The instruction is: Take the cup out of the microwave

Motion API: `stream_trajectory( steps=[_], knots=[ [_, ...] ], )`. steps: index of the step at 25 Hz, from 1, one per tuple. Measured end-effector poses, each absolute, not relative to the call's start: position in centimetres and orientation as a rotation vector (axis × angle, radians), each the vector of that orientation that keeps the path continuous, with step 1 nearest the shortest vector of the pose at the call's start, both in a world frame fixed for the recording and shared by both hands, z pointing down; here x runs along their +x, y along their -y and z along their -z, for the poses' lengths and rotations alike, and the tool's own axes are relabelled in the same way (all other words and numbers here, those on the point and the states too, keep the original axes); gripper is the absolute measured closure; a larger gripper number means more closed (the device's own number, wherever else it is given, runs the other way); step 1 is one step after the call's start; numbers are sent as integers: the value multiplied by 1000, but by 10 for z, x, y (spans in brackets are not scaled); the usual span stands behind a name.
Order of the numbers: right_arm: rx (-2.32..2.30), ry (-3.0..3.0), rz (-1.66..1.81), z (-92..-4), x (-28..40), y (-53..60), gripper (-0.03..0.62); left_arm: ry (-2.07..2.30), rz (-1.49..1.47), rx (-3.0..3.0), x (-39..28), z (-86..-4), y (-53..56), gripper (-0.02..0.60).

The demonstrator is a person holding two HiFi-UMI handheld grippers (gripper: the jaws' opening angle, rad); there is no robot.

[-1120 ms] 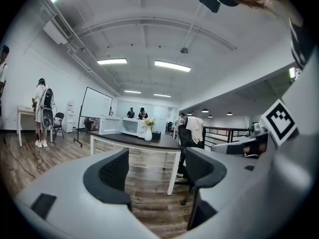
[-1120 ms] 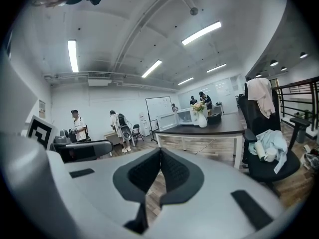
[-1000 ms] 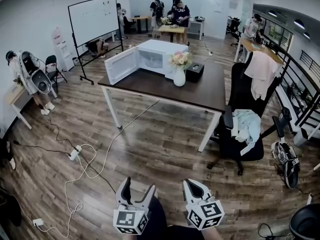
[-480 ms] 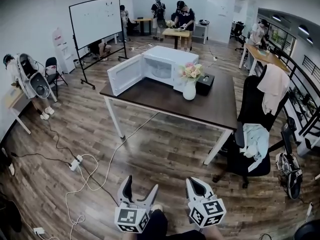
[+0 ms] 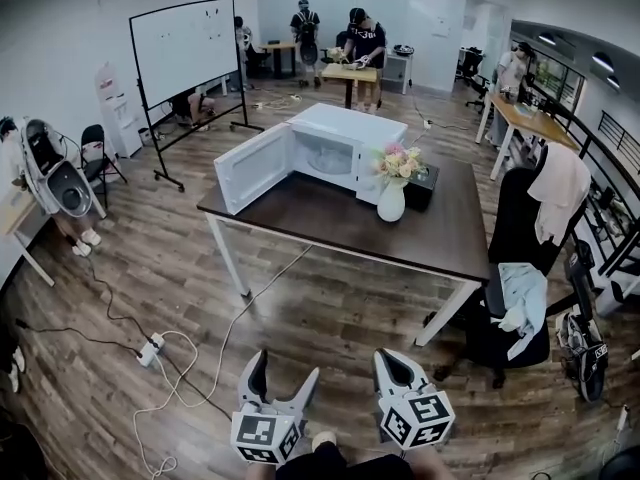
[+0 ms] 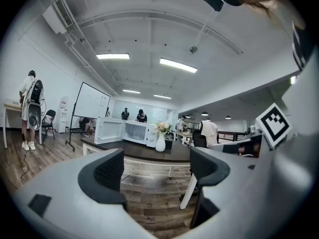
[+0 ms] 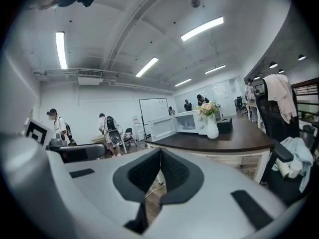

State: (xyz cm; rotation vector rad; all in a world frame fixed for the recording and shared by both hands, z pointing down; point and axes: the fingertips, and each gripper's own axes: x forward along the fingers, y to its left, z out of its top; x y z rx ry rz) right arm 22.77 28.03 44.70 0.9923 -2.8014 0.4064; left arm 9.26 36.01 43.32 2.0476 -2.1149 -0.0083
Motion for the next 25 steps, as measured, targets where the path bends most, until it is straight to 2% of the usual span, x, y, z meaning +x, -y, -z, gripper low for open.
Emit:
stream_trajectory(
  steps=[25],
  knots=[
    [931,2718,-500,-472,127,-184,602,2090,-28,1976,-7,-455,-262,193]
  ],
)
